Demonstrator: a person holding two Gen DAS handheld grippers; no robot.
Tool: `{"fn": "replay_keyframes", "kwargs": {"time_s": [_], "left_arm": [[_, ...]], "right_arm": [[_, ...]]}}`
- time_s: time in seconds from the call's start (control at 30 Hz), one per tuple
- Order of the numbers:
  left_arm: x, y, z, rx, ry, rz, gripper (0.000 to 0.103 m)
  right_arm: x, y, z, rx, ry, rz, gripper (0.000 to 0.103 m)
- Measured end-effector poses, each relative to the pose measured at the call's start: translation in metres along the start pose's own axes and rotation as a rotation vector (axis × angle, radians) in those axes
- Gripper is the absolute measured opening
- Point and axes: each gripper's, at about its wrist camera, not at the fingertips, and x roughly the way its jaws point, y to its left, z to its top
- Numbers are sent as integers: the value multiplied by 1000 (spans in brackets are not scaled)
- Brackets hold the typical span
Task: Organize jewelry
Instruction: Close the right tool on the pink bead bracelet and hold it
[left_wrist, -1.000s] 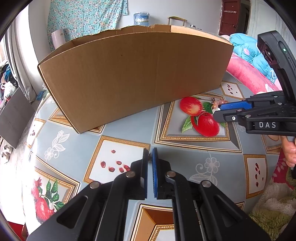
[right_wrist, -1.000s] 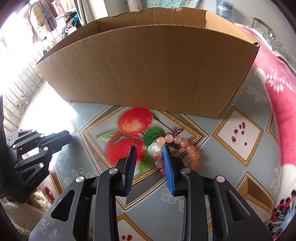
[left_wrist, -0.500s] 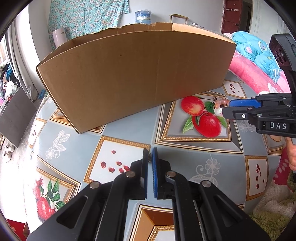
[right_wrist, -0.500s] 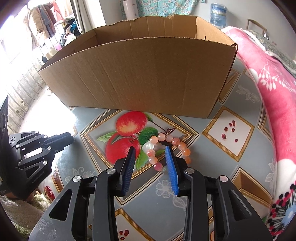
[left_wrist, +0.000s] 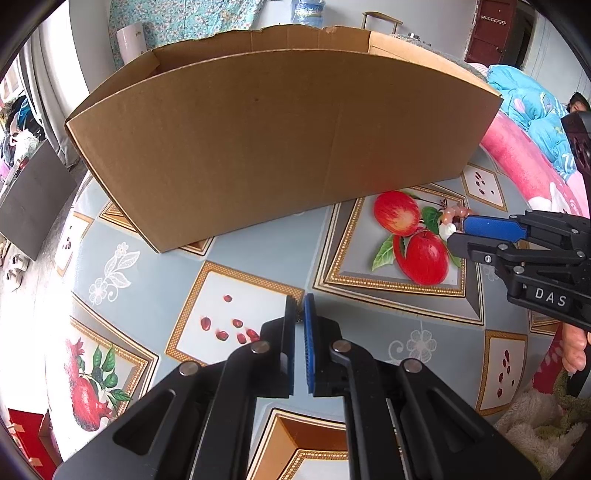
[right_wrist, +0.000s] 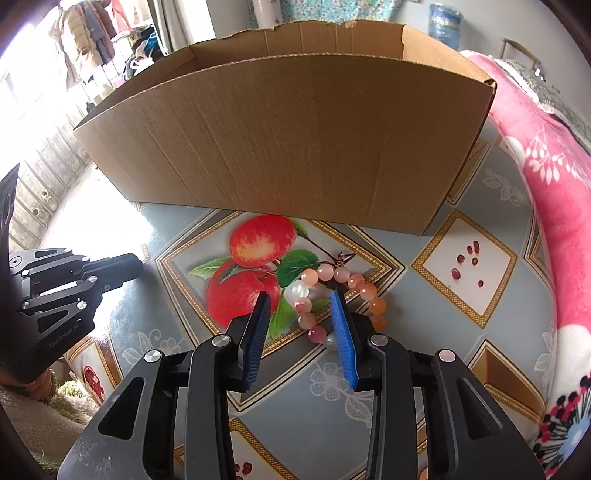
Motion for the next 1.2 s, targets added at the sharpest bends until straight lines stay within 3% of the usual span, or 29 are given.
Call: {"fn": "replay_keyframes", "kwargs": {"time_s": [0.67, 0.8, 1.07, 1.2], "left_arm": [[2, 0, 1, -7, 10, -8, 4], [2, 0, 1, -7, 10, -10, 4], [3, 0, 1, -6, 8, -11, 4], [3, 0, 2, -7, 8, -11, 4]], "right_arm": [[4, 12, 10, -37, 13, 13, 33], [5, 13, 11, -34, 16, -1, 28], [-2, 1, 14, -12, 13, -26, 8], [-6, 1, 11, 0, 11, -23, 8]]}}
